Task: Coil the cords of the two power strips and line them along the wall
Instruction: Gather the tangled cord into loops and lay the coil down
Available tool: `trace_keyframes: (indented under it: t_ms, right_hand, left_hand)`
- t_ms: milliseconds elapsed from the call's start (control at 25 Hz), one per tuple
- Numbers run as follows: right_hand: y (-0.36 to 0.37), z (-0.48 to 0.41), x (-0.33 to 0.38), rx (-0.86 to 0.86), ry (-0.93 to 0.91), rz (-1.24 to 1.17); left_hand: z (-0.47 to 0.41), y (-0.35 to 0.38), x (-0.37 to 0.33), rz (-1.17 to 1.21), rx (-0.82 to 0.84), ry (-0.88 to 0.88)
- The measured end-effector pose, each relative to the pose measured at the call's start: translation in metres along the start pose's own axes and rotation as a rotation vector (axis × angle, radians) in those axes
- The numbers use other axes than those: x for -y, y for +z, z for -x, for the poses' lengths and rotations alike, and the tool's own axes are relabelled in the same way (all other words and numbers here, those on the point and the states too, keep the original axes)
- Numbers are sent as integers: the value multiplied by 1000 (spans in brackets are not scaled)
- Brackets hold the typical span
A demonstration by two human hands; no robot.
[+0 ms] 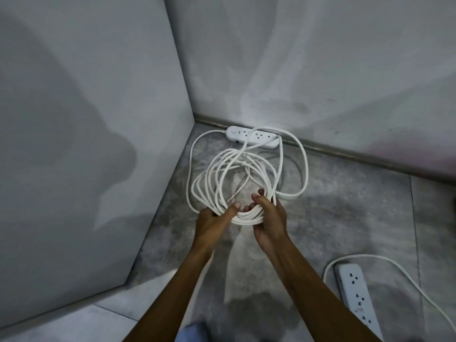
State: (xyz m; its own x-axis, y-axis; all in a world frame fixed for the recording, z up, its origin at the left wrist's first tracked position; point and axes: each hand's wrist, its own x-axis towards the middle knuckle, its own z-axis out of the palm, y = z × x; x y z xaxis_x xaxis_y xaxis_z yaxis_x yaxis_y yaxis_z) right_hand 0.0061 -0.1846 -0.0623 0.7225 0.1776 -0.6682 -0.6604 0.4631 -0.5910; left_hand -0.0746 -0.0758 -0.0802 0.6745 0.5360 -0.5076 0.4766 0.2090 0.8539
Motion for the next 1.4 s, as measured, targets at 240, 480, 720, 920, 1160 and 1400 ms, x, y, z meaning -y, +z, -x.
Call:
trace_keyframes:
  t_ms: [240, 480, 720, 920, 1160, 1400]
  right_hand:
    - [-19, -8, 17, -81, -22, 46]
    - [-23, -33, 26, -149, -62, 92]
    - [-32, -59, 36, -155, 3, -84]
    - [-37, -70, 53, -140, -94, 46]
    - [-37, -78, 51, -162, -288, 407]
    - [-39, -97, 79, -112, -205, 125]
  left_hand:
    - [-7, -10, 22, -306, 334, 427]
    - [-35, 9, 36, -889, 18, 278]
    - [-41, 10, 37, -1089, -58, 209]
    - [-28, -23, 63, -1329, -14, 248]
    - [0, -43, 84, -1189, -65, 347]
    - [21, -79, 103, -1243, -31, 403]
